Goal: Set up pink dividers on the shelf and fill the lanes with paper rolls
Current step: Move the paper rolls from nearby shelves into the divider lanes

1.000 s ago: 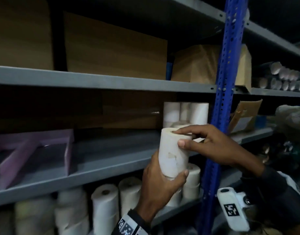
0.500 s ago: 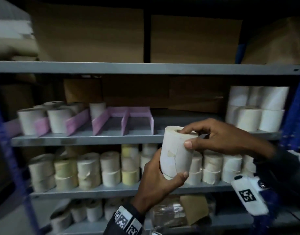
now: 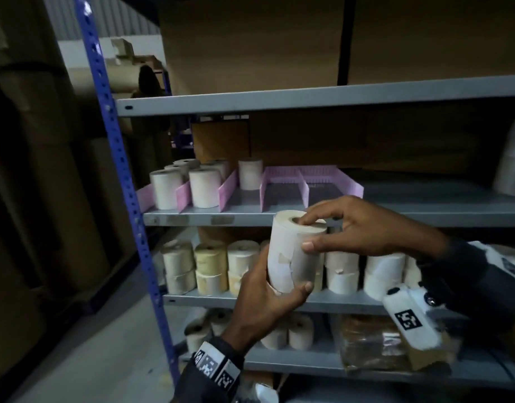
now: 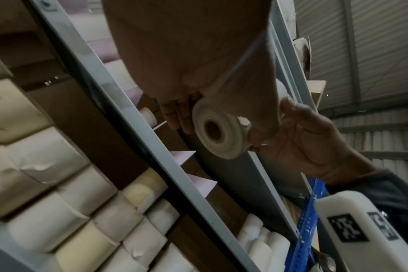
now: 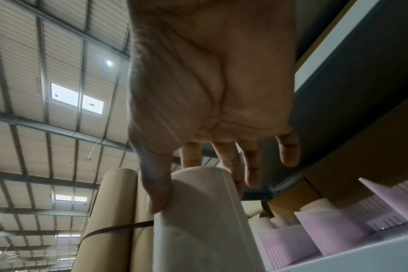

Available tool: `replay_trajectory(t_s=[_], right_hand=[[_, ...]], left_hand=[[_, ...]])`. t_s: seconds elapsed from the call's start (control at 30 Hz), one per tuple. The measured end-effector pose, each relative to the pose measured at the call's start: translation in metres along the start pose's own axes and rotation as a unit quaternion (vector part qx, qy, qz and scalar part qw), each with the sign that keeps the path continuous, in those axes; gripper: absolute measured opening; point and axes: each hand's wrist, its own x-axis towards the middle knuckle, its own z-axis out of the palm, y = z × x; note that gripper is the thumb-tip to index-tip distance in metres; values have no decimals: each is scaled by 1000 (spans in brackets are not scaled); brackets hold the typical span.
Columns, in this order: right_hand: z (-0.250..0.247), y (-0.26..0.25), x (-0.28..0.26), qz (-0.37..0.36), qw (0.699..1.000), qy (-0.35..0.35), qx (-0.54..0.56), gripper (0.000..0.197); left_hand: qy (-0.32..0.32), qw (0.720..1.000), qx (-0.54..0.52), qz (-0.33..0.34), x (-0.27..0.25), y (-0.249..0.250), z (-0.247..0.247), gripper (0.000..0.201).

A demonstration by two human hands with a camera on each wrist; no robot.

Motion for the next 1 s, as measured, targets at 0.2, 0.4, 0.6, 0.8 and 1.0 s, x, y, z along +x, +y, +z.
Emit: replay_trajectory(t_s=[0.2, 0.4, 0.6, 0.8, 1.0], right_hand=[[52, -26, 50, -8, 998, 39, -52, 52], [77, -34, 92, 45, 990, 53, -124, 53], [80, -13, 142, 24, 988, 97, -116, 52], [71, 13, 187, 76, 972, 112, -194, 64], [61, 41, 221, 102, 973, 101, -180, 59]], left_hand=[[34, 999, 27, 30, -3, -24, -61, 67], [94, 994, 49, 8, 3, -52, -77, 66], [150, 957, 247, 38, 13, -72, -78, 75], [22, 909, 409, 71, 34, -92, -73, 77], [-10, 871, 490, 25, 74, -109, -66, 87]])
